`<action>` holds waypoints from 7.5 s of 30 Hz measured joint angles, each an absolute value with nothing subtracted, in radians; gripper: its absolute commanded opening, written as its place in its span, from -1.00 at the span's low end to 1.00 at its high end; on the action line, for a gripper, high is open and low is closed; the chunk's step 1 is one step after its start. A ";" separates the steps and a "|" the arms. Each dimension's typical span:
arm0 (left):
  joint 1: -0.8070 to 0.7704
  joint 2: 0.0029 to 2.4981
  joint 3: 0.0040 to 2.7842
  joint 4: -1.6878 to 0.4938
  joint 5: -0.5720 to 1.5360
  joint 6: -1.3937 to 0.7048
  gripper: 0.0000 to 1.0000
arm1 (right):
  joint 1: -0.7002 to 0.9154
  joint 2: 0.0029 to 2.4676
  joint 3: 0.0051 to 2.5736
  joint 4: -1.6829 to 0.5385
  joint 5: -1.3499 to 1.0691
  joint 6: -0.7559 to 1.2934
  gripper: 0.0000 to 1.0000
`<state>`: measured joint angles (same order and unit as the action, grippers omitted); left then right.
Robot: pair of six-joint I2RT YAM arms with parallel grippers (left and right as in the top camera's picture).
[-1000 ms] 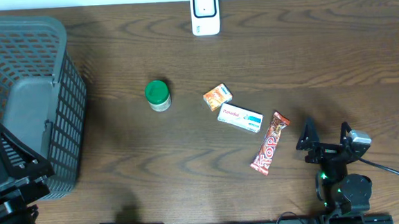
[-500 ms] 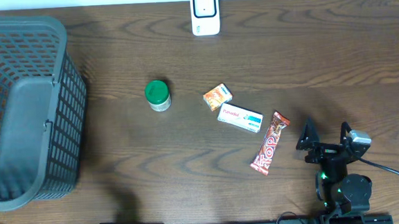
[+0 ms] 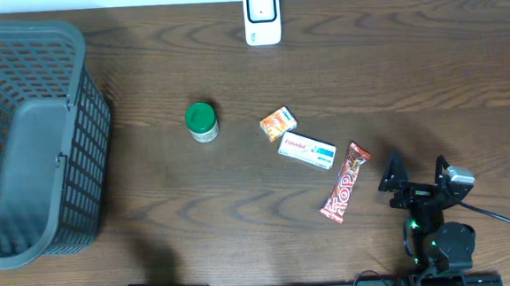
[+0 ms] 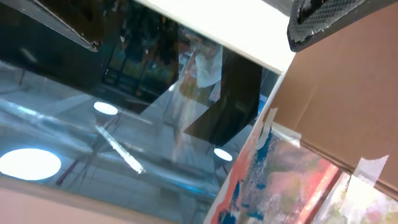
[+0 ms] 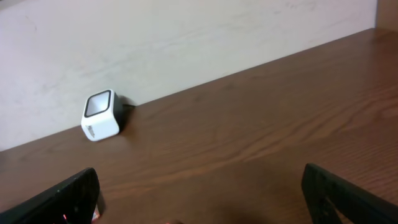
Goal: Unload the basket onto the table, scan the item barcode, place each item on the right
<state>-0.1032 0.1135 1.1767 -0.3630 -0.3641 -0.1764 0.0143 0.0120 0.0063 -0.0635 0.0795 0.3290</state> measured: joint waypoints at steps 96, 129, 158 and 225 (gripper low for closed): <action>-0.103 0.025 0.679 -0.884 0.155 -0.199 0.88 | 0.551 1.734 1.227 -0.764 0.014 -0.290 0.92; -0.103 0.025 0.679 -0.884 0.155 -0.199 0.88 | 0.327 1.892 1.227 -0.725 -0.342 -0.445 0.87; -0.103 0.025 0.679 -0.884 0.155 -0.199 0.88 | 0.303 1.993 1.256 -0.879 -0.551 -0.456 -0.25; -0.103 0.025 0.679 -0.885 0.156 -0.199 0.89 | 0.719 1.985 1.285 -0.873 -0.073 -0.228 -0.11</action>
